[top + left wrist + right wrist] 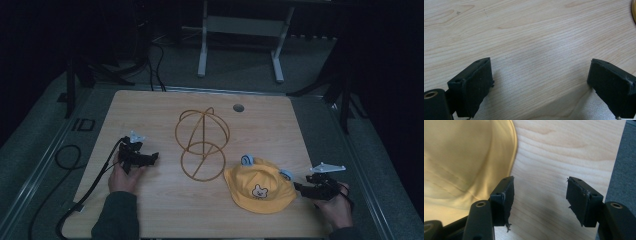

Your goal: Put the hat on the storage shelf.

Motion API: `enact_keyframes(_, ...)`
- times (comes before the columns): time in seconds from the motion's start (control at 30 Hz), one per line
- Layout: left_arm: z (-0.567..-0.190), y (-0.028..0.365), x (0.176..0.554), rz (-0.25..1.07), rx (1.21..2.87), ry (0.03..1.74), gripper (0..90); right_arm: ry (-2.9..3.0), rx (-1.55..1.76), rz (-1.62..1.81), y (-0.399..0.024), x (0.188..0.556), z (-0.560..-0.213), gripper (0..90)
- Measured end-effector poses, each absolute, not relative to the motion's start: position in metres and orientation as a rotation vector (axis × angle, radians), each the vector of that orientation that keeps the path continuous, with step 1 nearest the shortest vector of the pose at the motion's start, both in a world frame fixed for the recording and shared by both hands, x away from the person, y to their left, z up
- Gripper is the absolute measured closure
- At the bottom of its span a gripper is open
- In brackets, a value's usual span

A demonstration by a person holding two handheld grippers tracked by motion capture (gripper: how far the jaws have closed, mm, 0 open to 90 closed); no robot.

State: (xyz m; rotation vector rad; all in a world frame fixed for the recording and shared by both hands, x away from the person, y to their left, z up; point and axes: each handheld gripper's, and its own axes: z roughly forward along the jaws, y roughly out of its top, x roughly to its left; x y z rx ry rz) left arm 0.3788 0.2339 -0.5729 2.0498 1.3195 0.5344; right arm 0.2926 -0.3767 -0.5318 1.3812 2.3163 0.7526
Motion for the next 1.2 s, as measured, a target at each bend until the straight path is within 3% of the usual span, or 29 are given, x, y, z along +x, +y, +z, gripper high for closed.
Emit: enact_keyframes(1.2, -0.573, 0.234, 0.379, 0.534, 2.05, 1.319, 6.1, 2.455, 1.13, 0.69, -0.358, 0.306, -0.454, 43.7)
